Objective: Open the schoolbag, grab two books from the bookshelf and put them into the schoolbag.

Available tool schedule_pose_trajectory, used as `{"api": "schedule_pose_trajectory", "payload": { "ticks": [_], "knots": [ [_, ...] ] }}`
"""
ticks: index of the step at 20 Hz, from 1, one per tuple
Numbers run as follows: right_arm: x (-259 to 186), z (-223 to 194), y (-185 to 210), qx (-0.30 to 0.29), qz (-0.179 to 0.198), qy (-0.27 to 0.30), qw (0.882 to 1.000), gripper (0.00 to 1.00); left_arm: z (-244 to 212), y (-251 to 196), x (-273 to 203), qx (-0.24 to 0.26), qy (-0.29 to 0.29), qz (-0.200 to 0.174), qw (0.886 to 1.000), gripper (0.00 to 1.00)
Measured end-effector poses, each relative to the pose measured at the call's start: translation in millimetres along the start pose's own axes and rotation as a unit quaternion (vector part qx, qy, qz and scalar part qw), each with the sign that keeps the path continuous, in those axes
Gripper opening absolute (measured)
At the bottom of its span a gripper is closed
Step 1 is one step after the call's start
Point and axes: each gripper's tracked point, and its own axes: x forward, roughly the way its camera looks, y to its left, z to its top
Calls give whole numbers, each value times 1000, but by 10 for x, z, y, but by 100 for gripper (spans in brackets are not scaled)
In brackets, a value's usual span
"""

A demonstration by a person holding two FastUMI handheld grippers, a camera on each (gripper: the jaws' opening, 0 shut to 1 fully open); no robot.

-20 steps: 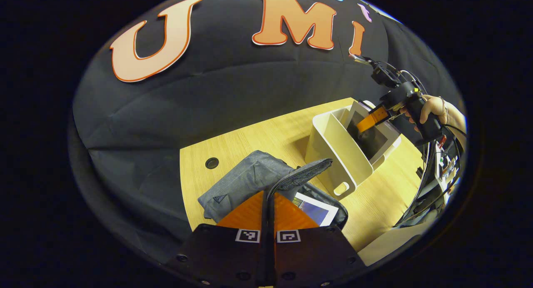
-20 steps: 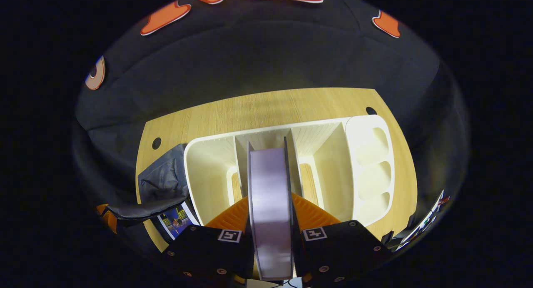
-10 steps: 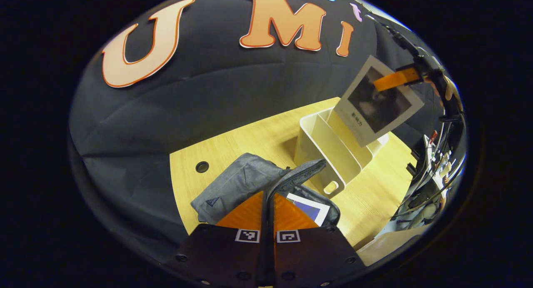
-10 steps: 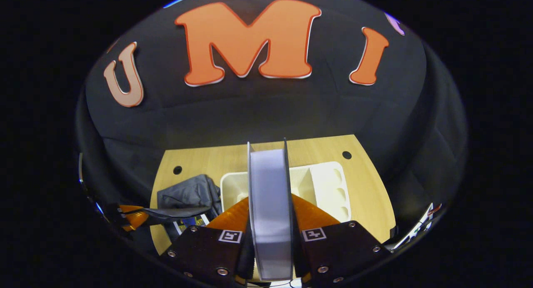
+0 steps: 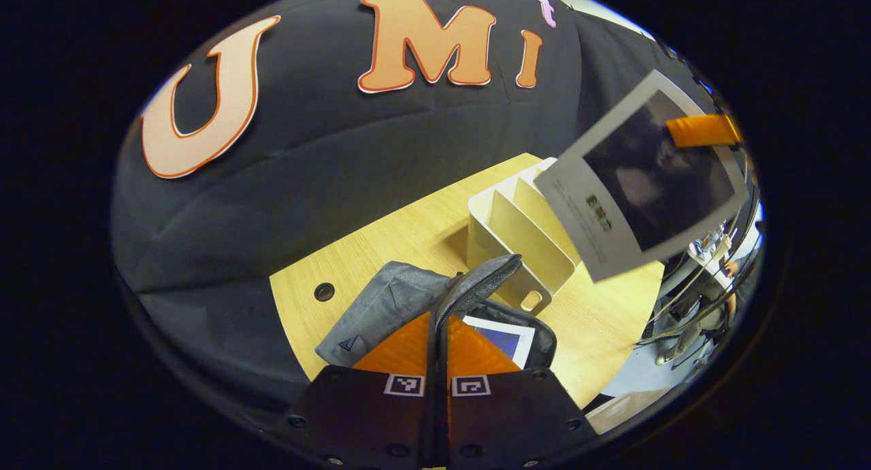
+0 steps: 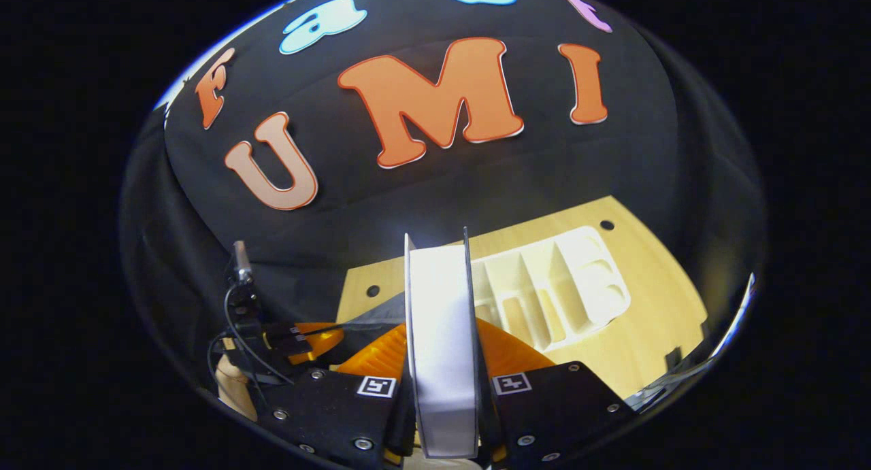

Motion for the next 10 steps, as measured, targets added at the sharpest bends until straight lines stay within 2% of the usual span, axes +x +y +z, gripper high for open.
{"api": "schedule_pose_trajectory", "payload": {
  "ticks": [4,6,10],
  "knots": [
    [169,-625,75,111,64,30,991,37,-30,-22,28,11,9,-5,1000,1],
    [335,-899,64,172,90,43,980,37,-20,-31,-5,15,11,-7,1000,1],
    [771,-1326,-102,267,105,46,957,37,11,-33,-37,25,16,-3,1000,1]
  ]
}}
